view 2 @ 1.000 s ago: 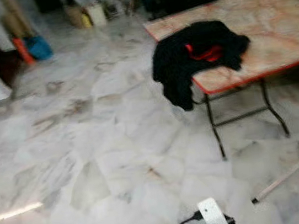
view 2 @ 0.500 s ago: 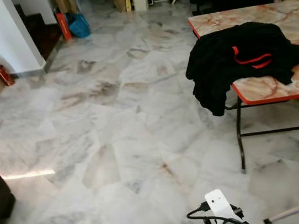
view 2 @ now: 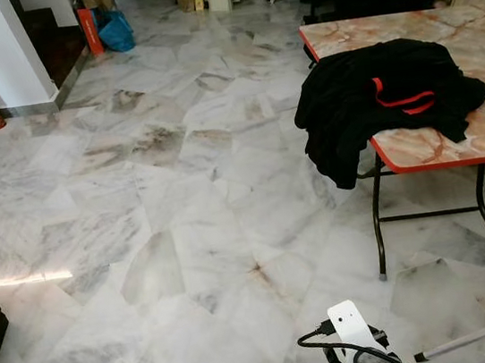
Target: Hang hanger
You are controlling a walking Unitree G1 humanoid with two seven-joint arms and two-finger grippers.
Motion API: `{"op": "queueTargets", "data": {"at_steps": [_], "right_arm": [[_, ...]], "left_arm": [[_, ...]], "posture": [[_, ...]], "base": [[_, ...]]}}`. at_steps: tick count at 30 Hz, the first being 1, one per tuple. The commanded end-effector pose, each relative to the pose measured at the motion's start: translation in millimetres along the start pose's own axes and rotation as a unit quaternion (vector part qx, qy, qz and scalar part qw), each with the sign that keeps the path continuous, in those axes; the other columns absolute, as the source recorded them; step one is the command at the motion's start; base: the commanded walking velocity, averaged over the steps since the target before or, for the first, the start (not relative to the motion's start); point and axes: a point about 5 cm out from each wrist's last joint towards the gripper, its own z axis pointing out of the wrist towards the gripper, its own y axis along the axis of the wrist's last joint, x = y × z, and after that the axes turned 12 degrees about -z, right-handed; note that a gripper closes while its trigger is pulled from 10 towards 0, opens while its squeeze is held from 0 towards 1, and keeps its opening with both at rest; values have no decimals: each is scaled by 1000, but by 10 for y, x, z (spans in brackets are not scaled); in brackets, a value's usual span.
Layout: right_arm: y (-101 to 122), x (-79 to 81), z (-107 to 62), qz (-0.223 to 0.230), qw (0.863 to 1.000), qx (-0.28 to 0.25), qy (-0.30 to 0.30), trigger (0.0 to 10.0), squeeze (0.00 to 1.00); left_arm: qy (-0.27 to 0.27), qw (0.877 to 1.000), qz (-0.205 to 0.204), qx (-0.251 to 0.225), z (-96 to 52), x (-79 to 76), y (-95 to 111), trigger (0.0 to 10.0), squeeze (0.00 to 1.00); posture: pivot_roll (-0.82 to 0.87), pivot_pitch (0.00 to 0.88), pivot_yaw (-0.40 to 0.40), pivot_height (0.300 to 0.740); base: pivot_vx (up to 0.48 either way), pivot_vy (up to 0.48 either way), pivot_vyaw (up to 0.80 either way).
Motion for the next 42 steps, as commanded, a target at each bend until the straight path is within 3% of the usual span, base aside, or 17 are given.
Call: {"op": "queueTargets", "data": {"at_steps": [1, 21, 34, 42], "right_arm": [[0, 51, 1, 9, 1000, 0, 7, 10000, 0], [-10, 142, -1, -11, 1000, -3, 23, 10000, 0], [-50, 151, -7, -9, 1000, 2, 20, 10000, 0], [-51, 185, -7, 5, 1000, 2, 22, 10000, 0]], "left_arm": [[9, 1000, 8, 10, -9, 53, -31, 10000, 0], [14, 1000, 21, 12, -30, 128, -60, 10000, 0], [11, 1000, 20, 14, -32, 119, -71, 10000, 0], [13, 1000, 18, 13, -33, 132, -67, 10000, 0]], "posture": [[-93, 0, 4, 740], [-90, 0, 26, 740], [-93, 0, 24, 740], [-87, 0, 25, 740]], "base": [[412, 0, 0], [467, 0, 0], [480, 0, 751], [480, 0, 0]]}}
